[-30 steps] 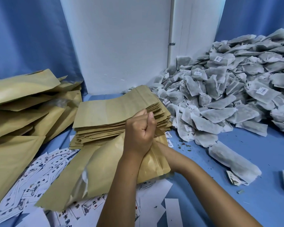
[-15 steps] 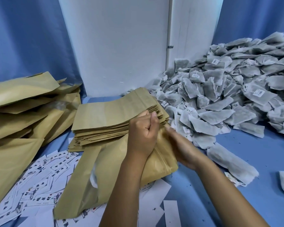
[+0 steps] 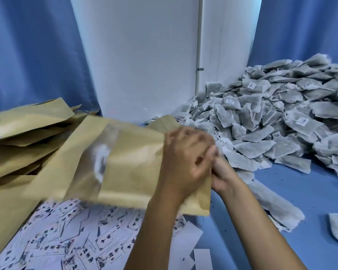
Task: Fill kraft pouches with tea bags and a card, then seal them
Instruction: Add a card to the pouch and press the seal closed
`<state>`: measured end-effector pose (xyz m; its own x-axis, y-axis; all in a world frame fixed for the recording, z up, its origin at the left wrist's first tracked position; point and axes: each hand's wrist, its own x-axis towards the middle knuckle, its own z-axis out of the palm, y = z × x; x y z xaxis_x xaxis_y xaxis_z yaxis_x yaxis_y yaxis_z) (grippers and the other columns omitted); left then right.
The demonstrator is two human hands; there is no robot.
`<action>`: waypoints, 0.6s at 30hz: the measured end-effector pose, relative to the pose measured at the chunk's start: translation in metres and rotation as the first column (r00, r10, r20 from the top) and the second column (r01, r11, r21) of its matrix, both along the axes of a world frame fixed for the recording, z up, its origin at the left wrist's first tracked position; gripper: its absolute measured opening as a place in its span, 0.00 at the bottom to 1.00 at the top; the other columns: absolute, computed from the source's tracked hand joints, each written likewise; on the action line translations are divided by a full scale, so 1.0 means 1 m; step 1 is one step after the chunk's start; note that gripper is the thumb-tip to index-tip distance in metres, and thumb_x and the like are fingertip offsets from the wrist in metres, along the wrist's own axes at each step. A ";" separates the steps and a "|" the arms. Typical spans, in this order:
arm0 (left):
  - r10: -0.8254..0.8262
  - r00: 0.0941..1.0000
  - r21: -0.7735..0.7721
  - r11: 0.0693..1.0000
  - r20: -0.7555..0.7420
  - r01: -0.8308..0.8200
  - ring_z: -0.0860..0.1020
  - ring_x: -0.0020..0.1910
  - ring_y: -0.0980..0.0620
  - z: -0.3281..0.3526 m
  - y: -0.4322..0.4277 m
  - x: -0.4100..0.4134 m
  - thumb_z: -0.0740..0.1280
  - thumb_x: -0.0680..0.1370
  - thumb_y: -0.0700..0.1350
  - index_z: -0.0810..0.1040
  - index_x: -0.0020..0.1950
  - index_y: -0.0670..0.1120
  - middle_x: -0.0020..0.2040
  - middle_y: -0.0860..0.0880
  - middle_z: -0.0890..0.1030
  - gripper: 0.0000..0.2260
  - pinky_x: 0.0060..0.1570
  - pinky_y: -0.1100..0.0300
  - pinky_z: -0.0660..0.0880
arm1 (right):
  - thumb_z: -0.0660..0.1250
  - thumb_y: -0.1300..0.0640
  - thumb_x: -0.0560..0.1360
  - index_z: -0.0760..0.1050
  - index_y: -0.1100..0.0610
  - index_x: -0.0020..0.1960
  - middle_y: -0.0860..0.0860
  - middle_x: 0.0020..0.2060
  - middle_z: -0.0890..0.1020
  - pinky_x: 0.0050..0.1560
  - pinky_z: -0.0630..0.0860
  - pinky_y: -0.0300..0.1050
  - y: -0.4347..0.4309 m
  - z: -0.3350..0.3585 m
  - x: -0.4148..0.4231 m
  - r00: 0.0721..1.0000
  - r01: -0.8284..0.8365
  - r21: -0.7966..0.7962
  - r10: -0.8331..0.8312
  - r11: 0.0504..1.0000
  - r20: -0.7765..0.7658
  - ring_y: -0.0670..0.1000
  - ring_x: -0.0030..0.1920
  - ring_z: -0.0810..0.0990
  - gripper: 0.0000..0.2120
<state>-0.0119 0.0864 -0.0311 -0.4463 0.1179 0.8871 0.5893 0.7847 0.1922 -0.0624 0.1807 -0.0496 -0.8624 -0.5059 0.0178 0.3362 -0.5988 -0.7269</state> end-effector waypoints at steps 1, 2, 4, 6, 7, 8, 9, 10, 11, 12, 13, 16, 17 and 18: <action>0.097 0.995 0.068 0.993 -0.023 -0.095 0.70 0.56 0.50 -0.002 -0.008 -0.001 0.60 0.75 0.49 0.81 0.46 0.50 0.52 0.54 0.80 0.10 0.60 0.53 0.61 | 0.59 0.66 0.73 0.75 0.64 0.54 0.58 0.39 0.80 0.37 0.80 0.39 -0.003 0.004 -0.008 0.997 0.023 -0.002 -0.023 1.000 0.074 0.51 0.38 0.81 0.11; 0.230 0.973 0.176 0.957 0.010 -0.228 0.66 0.62 0.50 -0.006 -0.016 -0.001 0.62 0.74 0.50 0.80 0.52 0.51 0.60 0.54 0.76 0.11 0.63 0.53 0.58 | 0.55 0.70 0.75 0.73 0.66 0.54 0.58 0.37 0.79 0.35 0.79 0.39 -0.005 0.005 -0.017 0.985 0.091 -0.007 -0.089 0.996 0.149 0.51 0.35 0.80 0.11; 0.420 0.878 0.437 0.761 0.231 -0.479 0.61 0.67 0.49 -0.020 -0.035 0.000 0.67 0.73 0.51 0.74 0.63 0.50 0.68 0.50 0.68 0.19 0.67 0.49 0.60 | 0.50 0.74 0.76 0.72 0.68 0.50 0.58 0.35 0.76 0.32 0.78 0.38 -0.010 0.003 -0.029 0.940 0.232 -0.062 -0.207 0.971 0.270 0.51 0.29 0.79 0.13; 0.241 0.811 0.637 0.515 0.534 -0.573 0.63 0.68 0.46 -0.039 -0.049 0.000 0.71 0.72 0.52 0.64 0.71 0.47 0.70 0.46 0.63 0.30 0.64 0.46 0.67 | 0.47 0.75 0.77 0.71 0.67 0.46 0.57 0.37 0.75 0.26 0.77 0.37 -0.017 -0.008 -0.037 0.898 0.317 -0.117 -0.258 0.941 0.357 0.49 0.27 0.79 0.14; -0.016 0.794 0.738 0.380 0.608 -0.557 0.68 0.66 0.45 -0.046 -0.054 0.001 0.72 0.72 0.52 0.62 0.73 0.46 0.69 0.45 0.65 0.33 0.60 0.47 0.72 | 0.47 0.74 0.78 0.72 0.67 0.49 0.58 0.40 0.75 0.25 0.77 0.38 -0.021 -0.014 -0.038 0.885 0.328 -0.134 -0.254 0.935 0.389 0.50 0.30 0.80 0.14; -0.323 0.779 0.843 0.206 0.538 -0.497 0.74 0.61 0.44 -0.053 -0.058 0.002 0.72 0.73 0.51 0.62 0.72 0.44 0.65 0.44 0.71 0.32 0.54 0.49 0.76 | 0.48 0.72 0.79 0.71 0.67 0.55 0.59 0.43 0.76 0.25 0.78 0.40 -0.024 -0.023 -0.041 0.877 0.327 -0.139 -0.245 0.935 0.413 0.53 0.36 0.80 0.14; -0.590 0.729 0.903 0.002 0.347 -0.429 0.78 0.55 0.43 -0.061 -0.060 0.001 0.70 0.74 0.48 0.66 0.70 0.42 0.60 0.42 0.77 0.27 0.49 0.49 0.78 | 0.48 0.71 0.79 0.70 0.66 0.59 0.61 0.45 0.77 0.26 0.79 0.42 -0.027 -0.029 -0.041 0.875 0.316 -0.147 -0.228 0.937 0.428 0.55 0.40 0.79 0.15; -0.745 0.650 0.904 -0.159 0.154 -0.397 0.79 0.54 0.41 -0.068 -0.060 0.000 0.68 0.76 0.45 0.70 0.67 0.41 0.56 0.41 0.80 0.21 0.48 0.46 0.79 | 0.49 0.70 0.80 0.68 0.65 0.61 0.62 0.47 0.77 0.28 0.80 0.44 -0.029 -0.035 -0.042 0.876 0.310 -0.152 -0.220 0.938 0.430 0.57 0.43 0.78 0.14; -0.807 0.589 0.890 -0.241 0.037 -0.387 0.79 0.56 0.38 -0.074 -0.060 -0.002 0.66 0.76 0.43 0.73 0.64 0.40 0.56 0.39 0.81 0.17 0.51 0.43 0.78 | 0.50 0.70 0.80 0.68 0.65 0.62 0.63 0.48 0.77 0.29 0.81 0.45 -0.031 -0.038 -0.041 0.885 0.299 -0.159 -0.211 0.941 0.416 0.57 0.44 0.78 0.13; -0.822 0.569 0.891 -0.259 -0.001 -0.372 0.78 0.58 0.37 -0.080 -0.060 -0.003 0.66 0.76 0.42 0.74 0.62 0.39 0.58 0.38 0.80 0.15 0.54 0.41 0.76 | 0.51 0.69 0.80 0.69 0.66 0.60 0.63 0.47 0.78 0.31 0.81 0.46 -0.032 -0.041 -0.040 0.893 0.288 -0.143 -0.212 0.947 0.397 0.58 0.43 0.80 0.12; -0.818 0.575 0.902 -0.241 0.010 -0.359 0.78 0.58 0.37 -0.083 -0.060 -0.004 0.66 0.76 0.41 0.74 0.61 0.38 0.59 0.37 0.79 0.14 0.55 0.40 0.76 | 0.54 0.69 0.80 0.70 0.66 0.57 0.62 0.45 0.80 0.32 0.82 0.46 -0.033 -0.044 -0.038 0.905 0.274 -0.105 -0.219 0.956 0.366 0.57 0.41 0.82 0.10; -0.805 0.591 0.913 -0.200 0.053 -0.355 0.81 0.51 0.37 -0.088 -0.063 -0.008 0.62 0.79 0.38 0.73 0.60 0.36 0.54 0.36 0.81 0.10 0.45 0.46 0.81 | 0.60 0.68 0.78 0.72 0.64 0.45 0.54 0.28 0.81 0.25 0.77 0.38 -0.031 -0.051 -0.037 0.909 0.340 0.124 -0.360 0.932 0.210 0.48 0.25 0.80 0.04; -0.784 0.616 0.902 -0.207 0.079 -0.379 0.81 0.49 0.37 -0.089 -0.066 -0.008 0.61 0.80 0.37 0.73 0.58 0.37 0.51 0.36 0.82 0.08 0.39 0.49 0.81 | 0.62 0.67 0.77 0.72 0.63 0.44 0.52 0.25 0.79 0.23 0.74 0.37 -0.028 -0.054 -0.039 0.893 0.397 0.215 -0.429 0.893 0.136 0.46 0.22 0.77 0.04; -0.756 0.645 0.888 -0.215 0.113 -0.407 0.81 0.46 0.38 -0.090 -0.071 -0.007 0.61 0.80 0.35 0.74 0.55 0.37 0.48 0.37 0.83 0.06 0.33 0.52 0.81 | 0.63 0.67 0.77 0.72 0.63 0.44 0.52 0.25 0.78 0.22 0.73 0.37 -0.024 -0.056 -0.041 0.877 0.440 0.279 -0.475 0.853 0.070 0.46 0.22 0.76 0.04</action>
<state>-0.0187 0.0159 -0.1213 -0.9094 -0.2370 -0.3419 -0.0637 -0.7328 0.6775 -0.1033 0.1572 -0.1055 -0.9824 -0.0257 -0.1848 0.1714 -0.5154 -0.8396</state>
